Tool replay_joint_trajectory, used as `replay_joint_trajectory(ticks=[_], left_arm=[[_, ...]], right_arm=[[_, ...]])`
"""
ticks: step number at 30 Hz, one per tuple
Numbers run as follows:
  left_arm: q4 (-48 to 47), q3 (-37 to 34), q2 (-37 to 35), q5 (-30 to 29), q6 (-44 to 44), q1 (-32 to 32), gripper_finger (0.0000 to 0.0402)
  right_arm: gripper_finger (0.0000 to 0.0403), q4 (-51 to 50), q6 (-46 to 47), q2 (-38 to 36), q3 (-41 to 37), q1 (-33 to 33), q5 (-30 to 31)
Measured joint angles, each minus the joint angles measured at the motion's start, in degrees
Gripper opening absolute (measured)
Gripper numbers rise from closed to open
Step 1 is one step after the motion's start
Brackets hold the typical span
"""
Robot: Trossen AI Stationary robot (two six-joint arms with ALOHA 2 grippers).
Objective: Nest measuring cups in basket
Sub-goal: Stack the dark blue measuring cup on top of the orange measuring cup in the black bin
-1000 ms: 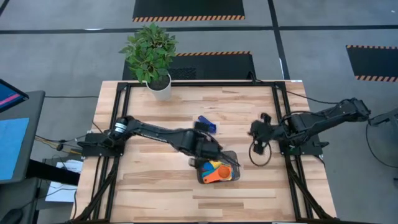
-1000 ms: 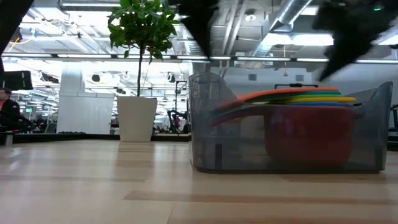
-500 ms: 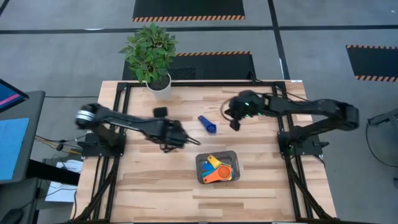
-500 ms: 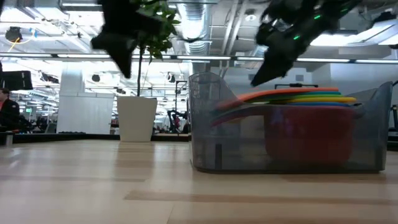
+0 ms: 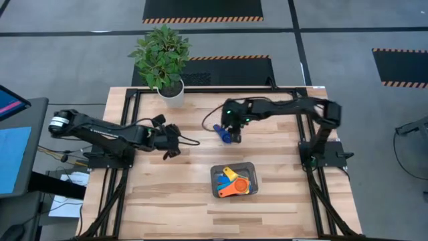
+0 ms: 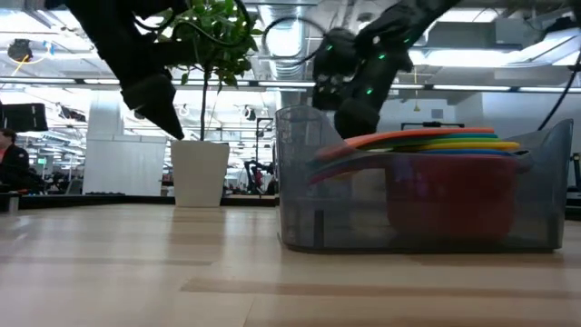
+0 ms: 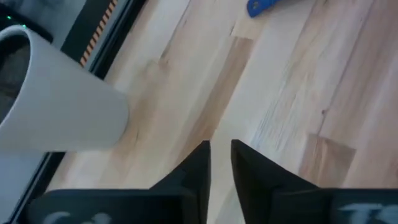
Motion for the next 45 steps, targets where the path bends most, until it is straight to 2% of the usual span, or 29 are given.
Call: replay_joint_trajectory(ticks=[4,8,19,31,36,43,45], left_arm=[[1.35,-0.10,1.25,-0.30,4.49,0.49,0.0085],[1.71,-0.10,1.31,-0.36,6.98,1.33,0.0102],[1.55,-0.10,1.31,-0.18,5.13,1.78,0.0109],[1.28,-0.10,1.33,3.65,2.92,1.75,0.0109],[0.70,-0.10,1.33,4.41,2.81,1.77,0.0109],[-4.79,-0.10,1.33,4.21,1.91,1.75,0.0109],[-7.57,-0.10,1.33,4.20,-0.10,1.75,0.0109]], right_arm=[[0.0213,-7.88,1.61,5.32,3.92,2.34,-0.17],[0.0218,-9.59,1.84,8.99,6.23,5.16,-0.10],[0.0187,-7.52,2.23,12.81,8.94,9.34,0.54],[0.0162,-6.89,3.18,15.22,9.09,7.66,3.05],[0.0129,-7.34,4.28,15.43,9.05,6.82,3.35],[0.0026,-8.30,5.54,15.06,9.24,6.87,3.90],[0.0013,-8.69,5.22,14.74,9.24,6.95,3.75]])
